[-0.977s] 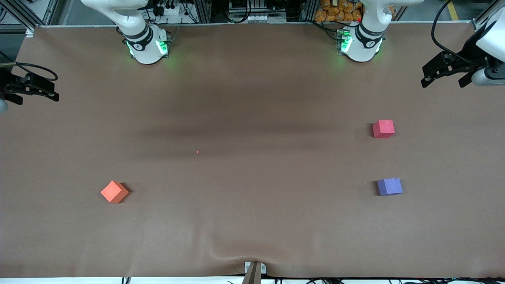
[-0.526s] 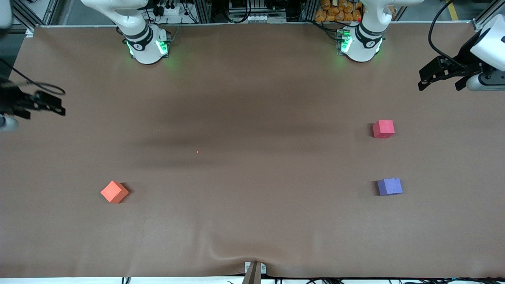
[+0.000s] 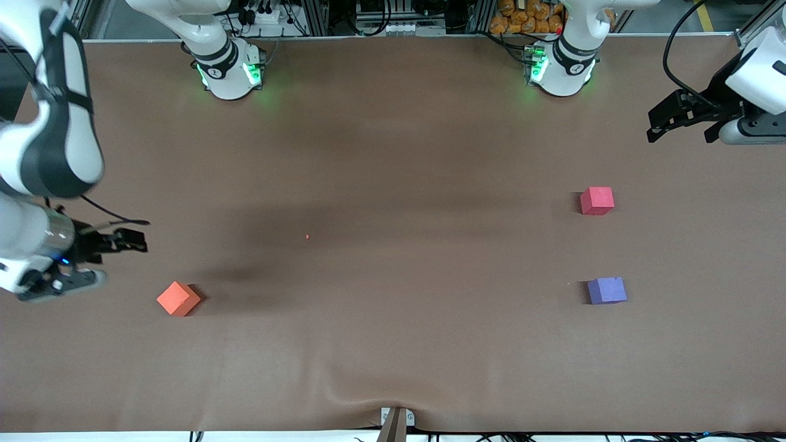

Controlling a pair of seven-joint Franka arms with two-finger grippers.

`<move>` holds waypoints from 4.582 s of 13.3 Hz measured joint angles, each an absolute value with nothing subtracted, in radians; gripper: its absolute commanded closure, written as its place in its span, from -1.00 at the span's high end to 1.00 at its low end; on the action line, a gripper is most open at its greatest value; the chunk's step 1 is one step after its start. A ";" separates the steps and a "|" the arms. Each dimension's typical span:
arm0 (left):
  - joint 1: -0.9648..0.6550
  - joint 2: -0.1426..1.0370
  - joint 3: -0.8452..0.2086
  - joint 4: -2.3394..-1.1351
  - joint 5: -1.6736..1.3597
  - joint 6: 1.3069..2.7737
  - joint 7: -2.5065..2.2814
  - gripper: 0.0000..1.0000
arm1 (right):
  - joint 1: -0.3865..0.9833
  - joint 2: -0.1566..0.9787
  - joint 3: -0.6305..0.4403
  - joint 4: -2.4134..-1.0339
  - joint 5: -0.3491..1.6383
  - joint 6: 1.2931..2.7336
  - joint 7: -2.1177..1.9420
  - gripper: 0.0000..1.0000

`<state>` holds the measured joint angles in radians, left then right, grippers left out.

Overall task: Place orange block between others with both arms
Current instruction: 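Reach the right gripper down over the orange cube, then close the right gripper on the orange cube and lift it, then carry the orange cube with the right gripper toward the table middle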

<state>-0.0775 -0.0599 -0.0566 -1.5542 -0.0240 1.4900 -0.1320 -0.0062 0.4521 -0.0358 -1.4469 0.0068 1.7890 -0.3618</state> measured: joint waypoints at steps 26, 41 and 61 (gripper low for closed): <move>-0.077 -0.026 -0.058 -1.550 -0.024 1.509 -0.130 1.00 | -0.031 0.806 -0.033 -1.447 0.007 2.194 -0.852 0.02; -0.073 -0.027 -0.050 -1.541 -0.024 1.508 -0.130 1.00 | 0.352 0.717 -0.021 -1.403 0.300 2.126 -0.114 -0.05; -0.077 -0.033 -0.056 -1.540 -0.024 1.464 -0.130 1.00 | 0.866 0.782 -0.025 -1.426 0.301 2.341 0.719 0.68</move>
<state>-0.0773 -0.0329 -0.0560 -1.5395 -0.0239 1.4641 -0.1302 0.8659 0.7821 -0.0247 -1.4262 0.3014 2.3408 0.7195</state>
